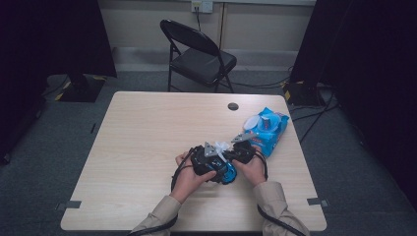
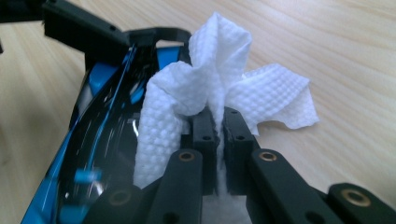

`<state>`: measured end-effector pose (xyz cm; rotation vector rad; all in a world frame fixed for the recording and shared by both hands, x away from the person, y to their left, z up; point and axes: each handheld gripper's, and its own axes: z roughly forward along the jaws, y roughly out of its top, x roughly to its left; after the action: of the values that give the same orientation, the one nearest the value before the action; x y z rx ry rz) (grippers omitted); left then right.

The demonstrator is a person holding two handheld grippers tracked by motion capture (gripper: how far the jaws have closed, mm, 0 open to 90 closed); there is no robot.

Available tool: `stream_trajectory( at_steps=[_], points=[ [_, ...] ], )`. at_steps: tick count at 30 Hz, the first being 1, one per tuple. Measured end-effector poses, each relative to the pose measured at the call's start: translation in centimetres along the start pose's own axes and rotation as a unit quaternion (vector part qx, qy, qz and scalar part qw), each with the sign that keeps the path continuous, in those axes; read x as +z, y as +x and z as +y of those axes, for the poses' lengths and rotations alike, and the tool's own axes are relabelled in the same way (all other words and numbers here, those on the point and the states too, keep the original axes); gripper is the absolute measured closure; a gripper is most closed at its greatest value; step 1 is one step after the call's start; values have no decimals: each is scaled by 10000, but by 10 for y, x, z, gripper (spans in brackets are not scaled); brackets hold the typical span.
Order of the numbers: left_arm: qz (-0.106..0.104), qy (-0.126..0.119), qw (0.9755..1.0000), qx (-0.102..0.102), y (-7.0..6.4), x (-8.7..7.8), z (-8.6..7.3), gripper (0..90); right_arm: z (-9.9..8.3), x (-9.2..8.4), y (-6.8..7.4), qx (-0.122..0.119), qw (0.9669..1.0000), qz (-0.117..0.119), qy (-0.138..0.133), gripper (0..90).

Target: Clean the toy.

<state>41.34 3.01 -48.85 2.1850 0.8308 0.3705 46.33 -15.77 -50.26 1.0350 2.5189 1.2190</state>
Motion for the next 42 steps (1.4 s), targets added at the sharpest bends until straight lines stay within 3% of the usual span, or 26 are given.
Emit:
stream_trajectory(
  at_steps=[10,20,31,39,42],
  points=[
    [1,5,10000,8,1,0,0,0,-21,-23,-3,10,9999,105,-43,862],
    [10,40,10000,14,0,0,1,0,-39,-45,-1,-182,9998,37,-4,860],
    [12,83,10000,0,-1,0,2,0,-55,-64,5,-197,9998,48,25,857],
    [-57,273,9996,63,0,-1,7,9,-50,-82,3,-30,9992,-68,-400,856],
    [-61,323,9993,168,-1,-6,10,93,-46,-85,4,-27,9988,-90,-478,853]
  ],
)
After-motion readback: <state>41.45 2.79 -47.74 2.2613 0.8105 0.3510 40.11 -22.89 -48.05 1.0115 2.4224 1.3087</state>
